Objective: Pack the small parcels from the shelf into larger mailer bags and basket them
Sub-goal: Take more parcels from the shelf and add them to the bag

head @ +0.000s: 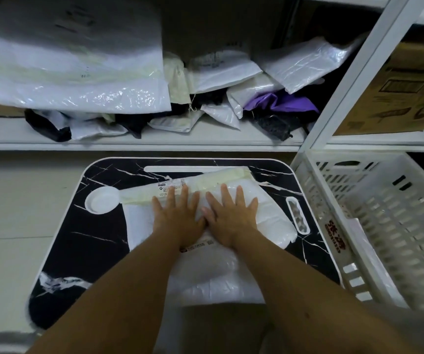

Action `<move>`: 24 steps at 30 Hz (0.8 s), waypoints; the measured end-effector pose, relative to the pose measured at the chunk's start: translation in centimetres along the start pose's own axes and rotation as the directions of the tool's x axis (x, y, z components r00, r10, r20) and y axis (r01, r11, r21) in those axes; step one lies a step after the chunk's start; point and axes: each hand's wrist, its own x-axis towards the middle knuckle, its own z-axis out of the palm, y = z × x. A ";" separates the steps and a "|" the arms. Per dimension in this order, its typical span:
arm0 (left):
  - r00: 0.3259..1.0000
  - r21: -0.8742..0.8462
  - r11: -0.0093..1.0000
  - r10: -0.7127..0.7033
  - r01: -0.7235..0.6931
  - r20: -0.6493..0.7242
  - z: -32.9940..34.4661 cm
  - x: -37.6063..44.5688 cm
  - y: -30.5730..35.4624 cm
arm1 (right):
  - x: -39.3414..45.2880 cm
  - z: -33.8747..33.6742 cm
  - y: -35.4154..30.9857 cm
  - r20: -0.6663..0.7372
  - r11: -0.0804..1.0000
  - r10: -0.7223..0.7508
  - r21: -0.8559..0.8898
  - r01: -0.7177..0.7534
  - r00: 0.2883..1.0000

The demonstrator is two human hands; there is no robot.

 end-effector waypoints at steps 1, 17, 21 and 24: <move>1.000 -0.013 1.000 -0.008 0.008 0.011 0.1 0.1 0.0 | 0.1 0.1 -0.1 0.010 1.000 0.010 0.010 -0.010 1.000; 0.975 -0.188 0.958 -0.205 0.219 0.091 0.5 -1.6 -0.5 | -3.7 2.7 6.6 -0.007 0.910 0.335 0.262 -0.322 0.942; 0.979 -0.218 0.956 -0.205 0.199 -0.005 0.6 -2.3 -0.6 | -6.5 3.8 9.4 -0.007 0.914 0.374 0.170 -0.368 0.927; 0.975 -0.151 0.968 -0.212 0.200 -0.068 -0.6 -3.0 0.7 | -6.0 2.6 8.9 0.027 0.904 0.425 0.035 -0.426 0.905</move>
